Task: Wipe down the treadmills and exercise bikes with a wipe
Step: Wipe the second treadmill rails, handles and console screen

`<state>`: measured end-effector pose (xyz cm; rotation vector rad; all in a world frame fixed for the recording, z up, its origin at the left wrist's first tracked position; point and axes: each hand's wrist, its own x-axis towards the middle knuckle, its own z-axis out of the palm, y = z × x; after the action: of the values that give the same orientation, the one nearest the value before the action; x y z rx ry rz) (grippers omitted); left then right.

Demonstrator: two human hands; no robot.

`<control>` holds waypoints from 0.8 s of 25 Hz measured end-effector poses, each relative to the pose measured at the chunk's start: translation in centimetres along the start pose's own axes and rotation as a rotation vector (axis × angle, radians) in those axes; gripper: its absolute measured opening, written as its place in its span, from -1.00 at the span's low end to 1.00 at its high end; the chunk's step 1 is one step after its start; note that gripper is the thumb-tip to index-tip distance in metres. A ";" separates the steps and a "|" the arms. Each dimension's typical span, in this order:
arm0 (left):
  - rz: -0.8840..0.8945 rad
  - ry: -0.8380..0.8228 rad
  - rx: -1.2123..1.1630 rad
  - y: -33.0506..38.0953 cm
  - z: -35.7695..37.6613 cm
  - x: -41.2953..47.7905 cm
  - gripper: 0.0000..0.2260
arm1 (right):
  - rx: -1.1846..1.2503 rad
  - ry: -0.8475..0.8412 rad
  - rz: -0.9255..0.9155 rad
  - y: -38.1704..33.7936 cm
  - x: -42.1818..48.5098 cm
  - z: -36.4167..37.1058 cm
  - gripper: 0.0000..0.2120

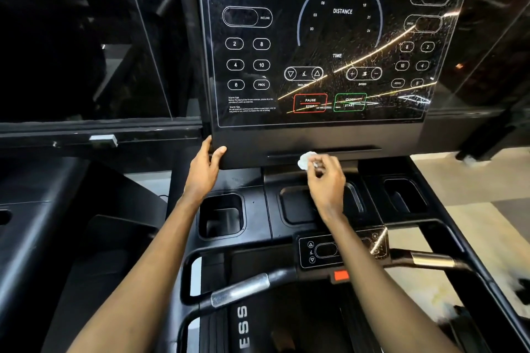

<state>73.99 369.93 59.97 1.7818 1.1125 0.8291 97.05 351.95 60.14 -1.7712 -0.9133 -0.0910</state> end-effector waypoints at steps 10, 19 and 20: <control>0.017 -0.044 0.094 0.1 -1.4 -0.6 -0.52 | 0.224 0.199 0.405 -2.1 -1.3 7.0 -0.92; 0.011 -0.033 0.099 0.0 -1.1 -1.1 -0.50 | 0.282 -0.011 0.246 -6.9 -5.0 11.8 -0.91; 0.010 -0.019 0.085 0.0 -0.6 -1.4 -0.49 | 0.264 0.006 0.243 -6.4 -4.7 11.3 -0.90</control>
<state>72.90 368.81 60.12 1.8633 1.1423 0.7789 85.74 359.62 58.25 -1.6186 -0.6655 0.1740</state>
